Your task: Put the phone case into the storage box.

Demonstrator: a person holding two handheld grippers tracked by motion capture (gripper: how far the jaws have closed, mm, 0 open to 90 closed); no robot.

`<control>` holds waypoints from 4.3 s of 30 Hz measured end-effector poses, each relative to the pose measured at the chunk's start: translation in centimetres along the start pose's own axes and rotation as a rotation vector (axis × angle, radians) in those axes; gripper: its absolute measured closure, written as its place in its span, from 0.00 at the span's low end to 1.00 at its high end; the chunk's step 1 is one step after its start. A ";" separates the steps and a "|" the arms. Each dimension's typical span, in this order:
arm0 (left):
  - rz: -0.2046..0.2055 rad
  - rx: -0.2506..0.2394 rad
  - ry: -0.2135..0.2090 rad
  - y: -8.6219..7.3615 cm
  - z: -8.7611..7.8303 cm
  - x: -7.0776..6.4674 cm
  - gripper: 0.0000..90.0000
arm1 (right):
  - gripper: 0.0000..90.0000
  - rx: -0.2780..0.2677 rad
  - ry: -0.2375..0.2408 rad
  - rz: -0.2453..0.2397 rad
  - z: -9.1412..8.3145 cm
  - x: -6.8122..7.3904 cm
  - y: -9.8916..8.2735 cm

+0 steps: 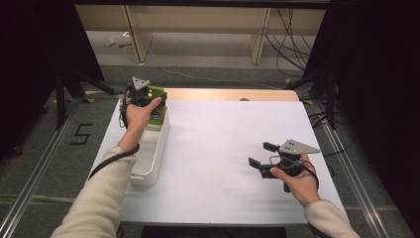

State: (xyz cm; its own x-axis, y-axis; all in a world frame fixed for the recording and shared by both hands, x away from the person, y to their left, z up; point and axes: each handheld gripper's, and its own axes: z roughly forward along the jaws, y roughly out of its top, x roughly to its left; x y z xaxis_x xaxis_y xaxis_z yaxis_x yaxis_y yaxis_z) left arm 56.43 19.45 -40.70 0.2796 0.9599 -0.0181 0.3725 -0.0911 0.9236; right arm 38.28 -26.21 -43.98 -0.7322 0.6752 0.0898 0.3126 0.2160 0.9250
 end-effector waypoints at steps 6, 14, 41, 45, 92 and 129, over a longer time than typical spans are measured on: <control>0.000 0.006 0.000 -0.2 0.2 0.0 0.17 | 0.17 0.001 0.000 0.000 0.0 0.0 0.0; 0.000 0.012 -0.002 -0.3 0.4 -0.1 0.17 | 0.17 0.002 -0.001 0.000 0.0 0.0 0.0; 0.004 0.037 -0.001 -0.9 0.9 -0.1 0.17 | 0.17 0.002 0.001 0.001 -0.1 0.0 0.0; 0.002 0.040 0.000 -1.0 1.0 0.0 0.17 | 0.17 0.003 0.001 0.001 0.0 0.0 0.0; 0.004 0.064 -0.022 -1.3 1.5 0.3 0.14 | 0.17 0.009 0.008 -0.001 0.0 0.0 -0.1; 0.011 0.037 -0.034 -0.3 0.9 0.0 0.00 | 0.17 0.013 0.014 0.002 0.1 0.0 -0.1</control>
State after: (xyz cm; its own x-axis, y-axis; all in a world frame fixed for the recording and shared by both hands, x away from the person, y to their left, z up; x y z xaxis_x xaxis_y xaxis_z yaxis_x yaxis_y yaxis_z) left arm 57.16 19.26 -41.35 0.3137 0.9493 -0.0213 0.4015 -0.1122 0.9090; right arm 38.29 -26.12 -44.09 -0.7399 0.6657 0.0970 0.3219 0.2238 0.9199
